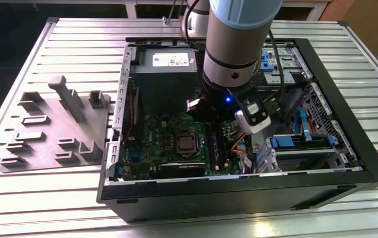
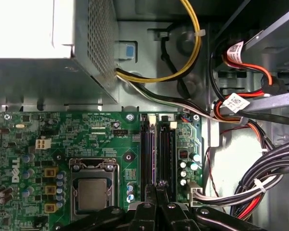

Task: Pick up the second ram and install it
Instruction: 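Insert the second ram into the second slot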

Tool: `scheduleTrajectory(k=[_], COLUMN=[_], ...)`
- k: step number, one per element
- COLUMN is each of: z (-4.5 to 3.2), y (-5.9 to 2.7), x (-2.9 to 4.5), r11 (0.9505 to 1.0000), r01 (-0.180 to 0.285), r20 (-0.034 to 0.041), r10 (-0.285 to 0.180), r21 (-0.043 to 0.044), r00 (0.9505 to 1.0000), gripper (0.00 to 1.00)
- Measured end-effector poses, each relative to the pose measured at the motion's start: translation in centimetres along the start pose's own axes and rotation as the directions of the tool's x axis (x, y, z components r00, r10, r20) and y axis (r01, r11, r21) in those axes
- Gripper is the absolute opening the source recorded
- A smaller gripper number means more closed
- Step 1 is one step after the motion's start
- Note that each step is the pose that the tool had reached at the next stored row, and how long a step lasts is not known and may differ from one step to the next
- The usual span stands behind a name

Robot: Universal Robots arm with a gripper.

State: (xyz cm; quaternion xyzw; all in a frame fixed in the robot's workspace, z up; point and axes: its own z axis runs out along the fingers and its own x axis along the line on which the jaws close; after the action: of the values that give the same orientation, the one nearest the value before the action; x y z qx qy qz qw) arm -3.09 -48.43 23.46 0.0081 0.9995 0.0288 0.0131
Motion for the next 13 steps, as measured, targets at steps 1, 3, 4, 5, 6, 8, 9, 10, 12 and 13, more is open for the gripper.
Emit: scheduleTrajectory(k=[1, 3, 4, 5, 6, 8, 9, 10, 12, 13], z=[0.01, 0.05, 0.06, 0.06, 0.06, 0.12, 0.17, 0.18, 0.18, 0.19], y=[0.00, -0.01, -0.01, -0.01, -0.01, -0.02, -0.03, -0.03, -0.03, -0.03], x=[0.00, 0.00, 0.00, 0.00, 0.00, 0.00, 0.00, 0.00, 0.00, 0.01], r11=[1.0000, 0.9999, 0.9998, 0.9997, 0.9997, 0.9998, 0.9999, 1.0000, 1.0000, 1.0000], r01=[0.003, 0.015, 0.021, 0.024, 0.024, 0.022, 0.014, 0.006, 0.001, 0.000], r20=[-0.0002, -0.0009, -0.0013, -0.0014, -0.0014, -0.0012, -0.0008, -0.0005, -0.0001, -0.0001], r10=[-0.003, -0.015, -0.021, -0.024, -0.024, -0.022, -0.014, -0.006, -0.001, 0.000], r21=[-0.0003, -0.0018, -0.0027, -0.0038, -0.0041, -0.0045, -0.0043, -0.0038, -0.0034, -0.0035], r00=[1.0000, 0.9999, 0.9998, 0.9997, 0.9997, 0.9998, 0.9999, 1.0000, 1.0000, 1.0000], gripper=[0.11, 0.11, 0.11, 0.11, 0.11, 0.11, 0.11, 0.11, 0.11, 0.11])
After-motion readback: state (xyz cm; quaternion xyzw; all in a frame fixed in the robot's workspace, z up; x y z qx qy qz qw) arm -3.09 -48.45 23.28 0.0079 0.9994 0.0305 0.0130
